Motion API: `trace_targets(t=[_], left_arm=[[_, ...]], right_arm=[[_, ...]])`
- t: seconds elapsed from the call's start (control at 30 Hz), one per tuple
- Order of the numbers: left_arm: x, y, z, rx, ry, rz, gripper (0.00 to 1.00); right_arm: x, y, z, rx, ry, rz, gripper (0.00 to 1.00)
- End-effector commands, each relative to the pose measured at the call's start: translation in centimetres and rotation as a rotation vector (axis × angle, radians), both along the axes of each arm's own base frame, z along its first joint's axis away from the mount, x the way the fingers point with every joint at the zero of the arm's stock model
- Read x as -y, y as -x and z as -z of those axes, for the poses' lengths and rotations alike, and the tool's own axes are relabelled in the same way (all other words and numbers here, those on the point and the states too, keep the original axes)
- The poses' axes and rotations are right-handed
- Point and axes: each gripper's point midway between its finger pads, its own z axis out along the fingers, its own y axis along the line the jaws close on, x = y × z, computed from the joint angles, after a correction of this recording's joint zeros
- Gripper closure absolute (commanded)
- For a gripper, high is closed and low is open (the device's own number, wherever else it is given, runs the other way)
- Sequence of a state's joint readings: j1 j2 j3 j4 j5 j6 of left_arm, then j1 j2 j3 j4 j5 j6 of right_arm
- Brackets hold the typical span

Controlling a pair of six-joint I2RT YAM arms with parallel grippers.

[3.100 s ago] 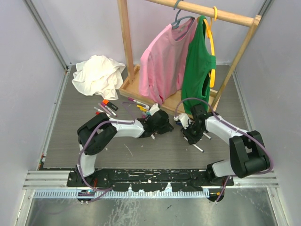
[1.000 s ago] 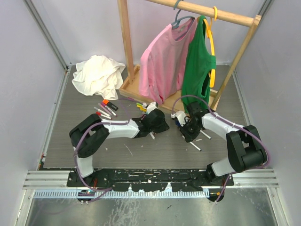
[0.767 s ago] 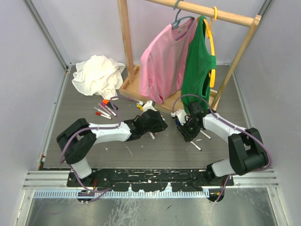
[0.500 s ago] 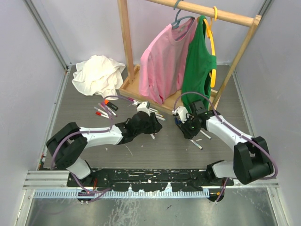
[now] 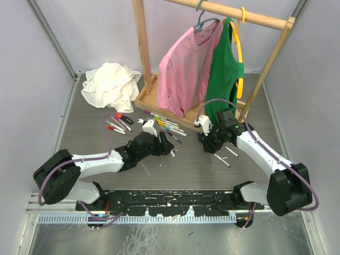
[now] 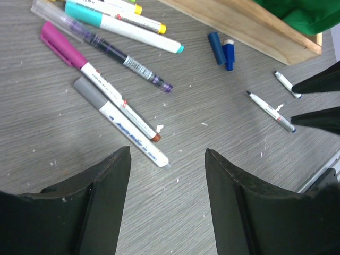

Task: Open the pen caps
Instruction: Place the pen at the center of the board, then pick up the pen from the center of the board.

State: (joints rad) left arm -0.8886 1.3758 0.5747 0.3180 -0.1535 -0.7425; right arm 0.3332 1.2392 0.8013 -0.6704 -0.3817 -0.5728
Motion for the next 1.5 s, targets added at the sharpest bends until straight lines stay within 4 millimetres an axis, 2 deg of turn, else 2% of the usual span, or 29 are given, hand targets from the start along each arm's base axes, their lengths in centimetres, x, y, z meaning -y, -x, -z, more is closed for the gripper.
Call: trace_targets(t=[0.0,0.1,0.17,0.2,0.23,0.43,0.5,0.77,0.9,1.23,1.47], left_arm=[[-0.2,0.0,-2.1,0.039,0.099,-0.001,0.41],[-0.9,0.2,-1.9,0.015,0.105,-0.023,0.41],[-1.5,0.3,-1.1,-0.017,0.087,-0.054,0.41],[-1.8,0.4,-0.7,-0.042,0.082,-0.072,0.42],[-2.0,0.5,-1.3,-0.045,0.099,-0.087,0.42],[-2.4,1.0,-0.2,-0.127,0.073,-0.122,0.46],[-2.6,0.7,0.9,-0.154,0.024,-0.151,0.50],[-3.6,0.0,2.3,-0.220,-0.203,-0.280,0.56],[-2.9,-0.4,2.4,-0.222,-0.226,-0.275,0.56],[-0.5,-1.5,0.7,-0.173,-0.196,-0.203,0.54],[-0.4,-1.6,0.4,-0.154,-0.169,-0.192,0.52]], right_arm=[[-2.8,-1.7,-4.6,0.095,-0.124,-0.078,0.54],[-3.7,-2.3,-5.5,0.086,-0.161,-0.081,0.54],[-4.2,-2.4,-5.2,0.074,-0.174,-0.084,0.55],[-4.2,-2.3,-5.0,0.074,-0.163,-0.086,0.54],[-4.1,-2.2,-4.9,0.076,-0.148,-0.088,0.54],[-3.5,-1.4,-3.8,0.069,-0.123,-0.080,0.55],[-3.4,-1.5,-3.6,0.068,-0.117,-0.076,0.54],[-3.0,-1.6,-3.2,0.071,-0.091,-0.068,0.54],[-2.8,-1.5,-3.4,0.084,-0.091,-0.069,0.54],[-2.9,-1.4,-3.7,0.093,-0.096,-0.075,0.54],[-2.9,-1.4,-3.6,0.091,-0.092,-0.075,0.54]])
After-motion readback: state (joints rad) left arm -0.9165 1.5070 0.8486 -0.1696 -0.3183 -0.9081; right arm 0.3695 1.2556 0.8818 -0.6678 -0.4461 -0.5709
